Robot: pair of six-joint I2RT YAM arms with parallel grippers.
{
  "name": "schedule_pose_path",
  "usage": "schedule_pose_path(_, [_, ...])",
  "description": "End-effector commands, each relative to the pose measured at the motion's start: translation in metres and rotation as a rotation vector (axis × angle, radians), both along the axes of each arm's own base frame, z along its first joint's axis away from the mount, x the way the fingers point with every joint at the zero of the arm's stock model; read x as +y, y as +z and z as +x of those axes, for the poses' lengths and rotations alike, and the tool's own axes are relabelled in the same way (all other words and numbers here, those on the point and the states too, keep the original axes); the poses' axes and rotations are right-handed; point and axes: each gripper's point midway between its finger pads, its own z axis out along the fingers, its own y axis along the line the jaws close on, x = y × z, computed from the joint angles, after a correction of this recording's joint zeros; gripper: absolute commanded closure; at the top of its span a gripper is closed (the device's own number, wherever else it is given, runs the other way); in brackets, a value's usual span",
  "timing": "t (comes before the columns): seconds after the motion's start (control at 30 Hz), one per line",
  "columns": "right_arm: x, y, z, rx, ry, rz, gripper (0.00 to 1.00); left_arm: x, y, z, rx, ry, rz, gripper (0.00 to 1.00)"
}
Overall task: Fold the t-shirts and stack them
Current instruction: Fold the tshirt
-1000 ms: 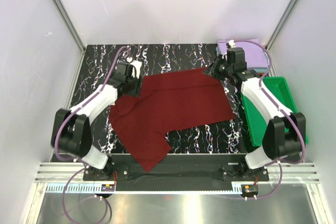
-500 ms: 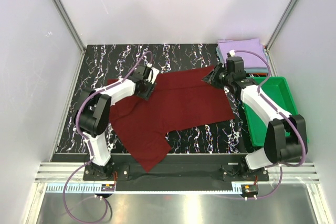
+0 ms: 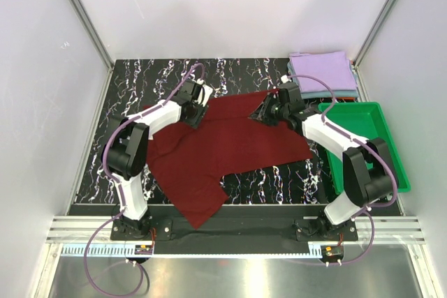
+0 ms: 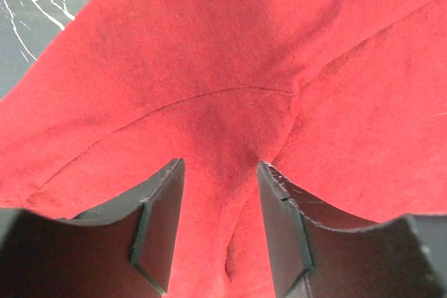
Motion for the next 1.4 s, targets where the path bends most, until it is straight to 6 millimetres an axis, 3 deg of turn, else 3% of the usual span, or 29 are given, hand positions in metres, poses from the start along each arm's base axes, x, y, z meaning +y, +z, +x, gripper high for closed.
schedule_pose_path(0.0, [0.016,0.020,0.014,-0.059,-0.014,0.041,0.72,0.005,0.016,-0.001,-0.052,-0.004,0.010,0.48])
schedule_pose_path(0.17, [0.035,0.026,0.012,-0.065,0.014,0.055,0.72,0.018,0.015,0.002,-0.058,0.034,0.060,0.46])
schedule_pose_path(0.27, [0.043,0.028,0.010,-0.072,0.021,0.050,0.72,0.013,0.008,0.002,-0.037,0.013,0.044,0.47])
schedule_pose_path(0.37, [0.052,0.024,0.008,-0.062,0.026,0.051,0.72,0.010,0.005,0.004,-0.015,0.008,0.042,0.55])
schedule_pose_path(0.53, [0.083,0.019,0.004,-0.089,0.084,0.067,0.72,0.011,0.010,0.011,-0.019,0.014,0.031,0.80])
schedule_pose_path(0.77, [0.121,0.010,0.002,-0.096,0.164,0.082,0.71,0.026,0.014,0.023,-0.039,0.069,0.031,0.92])
schedule_pose_path(1.0, [0.189,-0.007,-0.018,-0.160,0.355,0.161,0.63,0.038,0.018,0.036,-0.034,0.131,-0.021,0.87])
schedule_pose_path(1.1, [0.203,-0.020,-0.022,-0.146,0.384,0.158,0.62,0.034,0.029,0.029,-0.022,0.107,-0.045,0.82])
schedule_pose_path(1.17, [0.203,-0.025,-0.023,-0.140,0.357,0.159,0.62,0.027,0.038,0.022,-0.034,0.069,-0.079,0.75])
schedule_pose_path(1.23, [0.195,-0.028,-0.025,-0.132,0.326,0.150,0.63,0.026,0.047,0.012,-0.065,0.044,-0.079,0.59])
schedule_pose_path(1.37, [0.181,-0.021,-0.023,-0.163,0.272,0.115,0.62,0.027,0.037,-0.001,-0.038,0.036,-0.068,0.49])
